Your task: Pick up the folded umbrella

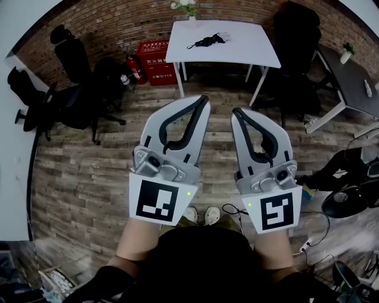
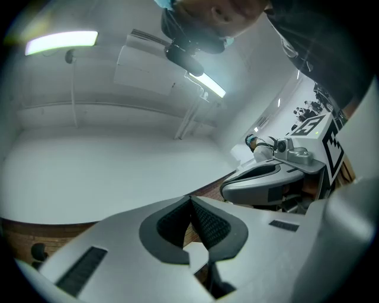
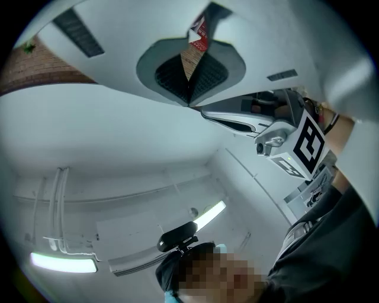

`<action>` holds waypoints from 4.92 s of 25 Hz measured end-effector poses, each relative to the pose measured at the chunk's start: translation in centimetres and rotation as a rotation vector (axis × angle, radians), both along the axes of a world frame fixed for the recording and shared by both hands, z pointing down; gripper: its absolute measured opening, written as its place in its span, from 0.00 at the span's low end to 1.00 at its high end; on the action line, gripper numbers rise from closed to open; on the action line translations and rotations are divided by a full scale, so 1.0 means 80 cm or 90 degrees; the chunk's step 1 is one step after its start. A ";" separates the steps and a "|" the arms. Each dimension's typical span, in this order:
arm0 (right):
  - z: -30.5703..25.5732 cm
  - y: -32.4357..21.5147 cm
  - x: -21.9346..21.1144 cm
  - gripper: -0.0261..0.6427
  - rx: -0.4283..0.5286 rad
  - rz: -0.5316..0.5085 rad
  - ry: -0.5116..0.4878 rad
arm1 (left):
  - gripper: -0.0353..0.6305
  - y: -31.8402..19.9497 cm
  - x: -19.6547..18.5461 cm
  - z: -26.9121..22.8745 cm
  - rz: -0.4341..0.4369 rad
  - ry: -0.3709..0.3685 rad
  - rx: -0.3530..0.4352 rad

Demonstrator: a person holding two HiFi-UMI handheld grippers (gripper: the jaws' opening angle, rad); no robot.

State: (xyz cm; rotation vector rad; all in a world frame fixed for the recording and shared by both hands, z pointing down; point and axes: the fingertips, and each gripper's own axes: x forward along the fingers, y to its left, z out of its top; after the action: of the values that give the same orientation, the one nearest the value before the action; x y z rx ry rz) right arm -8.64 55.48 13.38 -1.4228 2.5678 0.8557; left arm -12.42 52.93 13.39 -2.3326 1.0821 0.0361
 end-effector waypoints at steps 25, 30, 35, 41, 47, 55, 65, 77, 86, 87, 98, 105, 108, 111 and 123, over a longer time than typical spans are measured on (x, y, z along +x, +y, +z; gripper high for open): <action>0.014 0.022 0.076 0.08 -0.002 -0.019 -0.035 | 0.07 0.019 0.079 0.012 -0.011 -0.012 0.000; 0.012 0.020 0.086 0.08 -0.005 -0.021 -0.035 | 0.07 0.016 0.090 0.008 -0.012 -0.018 0.001; 0.012 0.018 0.090 0.08 0.004 -0.017 -0.045 | 0.07 0.016 0.091 0.009 -0.012 -0.025 0.007; 0.018 0.012 0.096 0.08 0.009 -0.016 -0.050 | 0.07 0.009 0.099 0.014 -0.010 -0.034 0.016; 0.032 -0.018 0.096 0.08 0.014 -0.024 -0.063 | 0.07 -0.022 0.102 0.029 -0.005 -0.041 0.028; 0.060 -0.103 0.079 0.08 0.019 -0.024 -0.051 | 0.07 -0.112 0.088 0.062 0.004 -0.037 0.028; 0.049 -0.252 0.058 0.08 0.011 -0.007 -0.026 | 0.07 -0.266 0.071 0.058 0.020 -0.032 0.024; 0.051 -0.373 0.047 0.08 -0.015 0.026 -0.017 | 0.07 -0.385 0.059 0.069 0.051 -0.025 0.020; 0.046 -0.450 0.054 0.08 -0.036 0.058 -0.006 | 0.07 -0.455 0.059 0.054 0.064 -0.022 -0.017; 0.048 -0.457 0.053 0.08 -0.038 0.061 -0.006 | 0.07 -0.462 0.057 0.057 0.064 -0.023 -0.020; 0.047 -0.541 0.054 0.08 -0.049 0.094 -0.004 | 0.07 -0.543 0.061 0.051 0.100 -0.024 -0.006; 0.048 -0.593 0.053 0.08 -0.058 0.105 -0.002 | 0.07 -0.591 0.057 0.056 0.100 -0.027 -0.024; 0.045 -0.608 0.050 0.08 -0.058 0.106 -0.005 | 0.07 -0.611 0.055 0.058 0.100 -0.029 -0.032; 0.045 -0.621 0.047 0.08 -0.061 0.108 -0.004 | 0.07 -0.630 0.053 0.059 0.102 -0.028 -0.036; 0.050 -0.677 0.048 0.08 -0.080 0.123 -0.024 | 0.07 -0.681 0.048 0.059 0.130 -0.006 -0.008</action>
State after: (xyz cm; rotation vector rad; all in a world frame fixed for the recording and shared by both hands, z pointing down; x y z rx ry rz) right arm -4.80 1.30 17.36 -1.7274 2.5280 0.6914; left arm -8.57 -1.53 18.14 -2.4436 0.8385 0.0938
